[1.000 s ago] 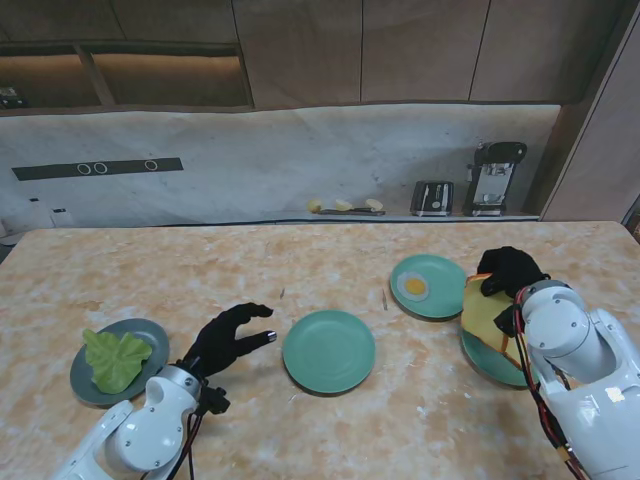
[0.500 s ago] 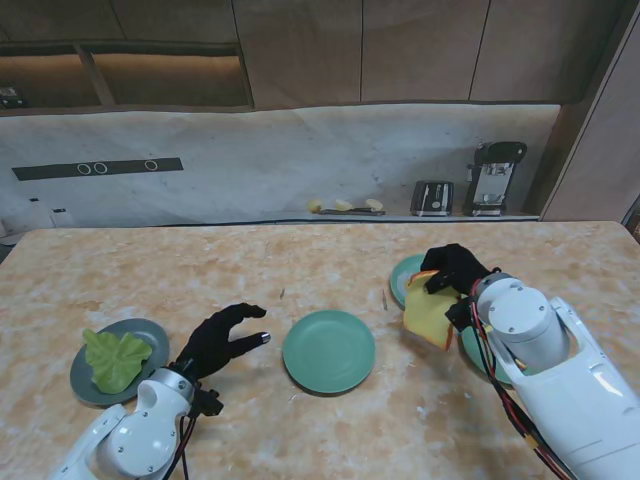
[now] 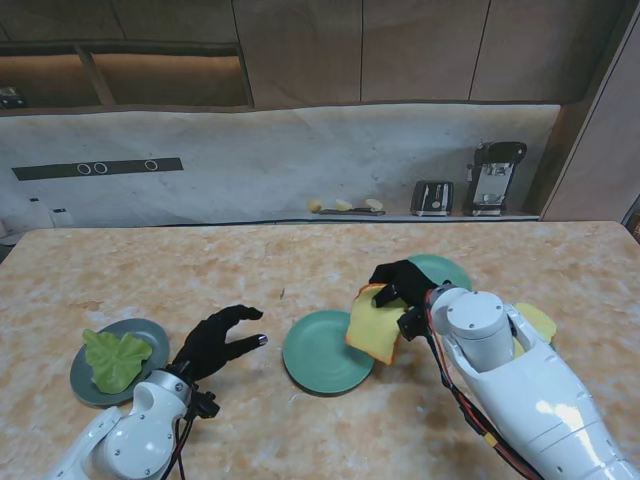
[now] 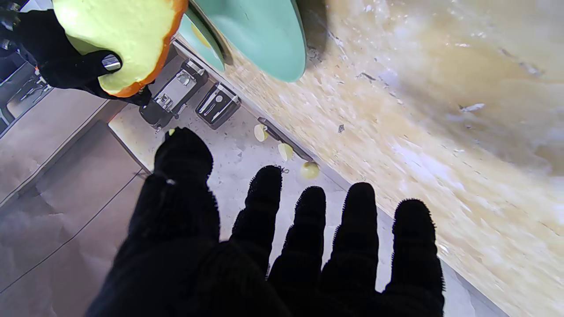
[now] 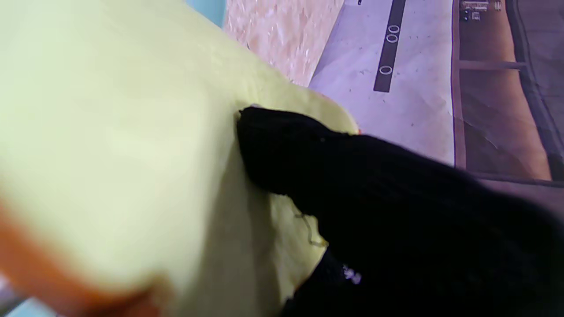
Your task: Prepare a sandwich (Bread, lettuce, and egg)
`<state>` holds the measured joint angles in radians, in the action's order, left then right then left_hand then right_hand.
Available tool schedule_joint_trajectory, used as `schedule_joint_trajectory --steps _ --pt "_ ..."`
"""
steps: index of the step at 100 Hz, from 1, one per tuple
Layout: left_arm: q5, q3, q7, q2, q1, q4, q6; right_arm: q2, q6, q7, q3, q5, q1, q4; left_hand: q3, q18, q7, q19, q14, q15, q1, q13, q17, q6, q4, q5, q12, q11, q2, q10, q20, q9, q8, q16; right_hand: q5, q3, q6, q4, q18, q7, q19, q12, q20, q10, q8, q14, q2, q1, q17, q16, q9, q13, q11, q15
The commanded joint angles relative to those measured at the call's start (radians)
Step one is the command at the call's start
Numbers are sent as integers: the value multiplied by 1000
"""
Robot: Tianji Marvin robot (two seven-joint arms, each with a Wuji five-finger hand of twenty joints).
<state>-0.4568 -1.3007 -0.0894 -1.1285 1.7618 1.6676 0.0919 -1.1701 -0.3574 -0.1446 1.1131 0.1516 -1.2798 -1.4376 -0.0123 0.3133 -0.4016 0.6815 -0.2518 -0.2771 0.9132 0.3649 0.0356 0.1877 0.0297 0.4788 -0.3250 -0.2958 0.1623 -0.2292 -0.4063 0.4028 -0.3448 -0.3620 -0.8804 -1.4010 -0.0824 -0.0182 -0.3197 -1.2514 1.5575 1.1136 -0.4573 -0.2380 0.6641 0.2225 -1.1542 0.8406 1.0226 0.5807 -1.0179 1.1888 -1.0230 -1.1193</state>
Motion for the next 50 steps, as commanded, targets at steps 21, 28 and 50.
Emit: schedule_joint_trajectory --steps 21,28,50 --pt "-3 1 17 0 7 4 -7 -58 3 -3 -87 102 40 62 -7 -1 -18 17 5 -12 14 -16 -13 -12 -3 25 -8 -5 -22 18 -25 -5 -16 -15 -65 -169 58 74 24 -14 16 -404 -9 11 21 38 0 135 28 26 -35 21 5 -54" --pt "-3 -1 17 0 9 6 -8 -66 8 -2 -107 126 54 79 -7 0 -18 17 5 -12 13 -15 -13 -14 -3 25 -8 -5 -23 19 -25 -5 -16 -15 -66 -169 61 70 16 -15 19 -405 -7 13 20 45 1 135 28 27 -35 20 7 -52" --pt "-11 -10 19 2 17 10 -10 -78 12 -31 -156 161 93 131 -6 -1 -19 17 4 -12 14 -15 -14 -12 -3 28 -8 -6 -23 17 -25 -3 -16 -16 -63 -169 65 51 -4 -14 25 -408 -1 19 17 50 7 131 2 20 -34 4 11 -46"
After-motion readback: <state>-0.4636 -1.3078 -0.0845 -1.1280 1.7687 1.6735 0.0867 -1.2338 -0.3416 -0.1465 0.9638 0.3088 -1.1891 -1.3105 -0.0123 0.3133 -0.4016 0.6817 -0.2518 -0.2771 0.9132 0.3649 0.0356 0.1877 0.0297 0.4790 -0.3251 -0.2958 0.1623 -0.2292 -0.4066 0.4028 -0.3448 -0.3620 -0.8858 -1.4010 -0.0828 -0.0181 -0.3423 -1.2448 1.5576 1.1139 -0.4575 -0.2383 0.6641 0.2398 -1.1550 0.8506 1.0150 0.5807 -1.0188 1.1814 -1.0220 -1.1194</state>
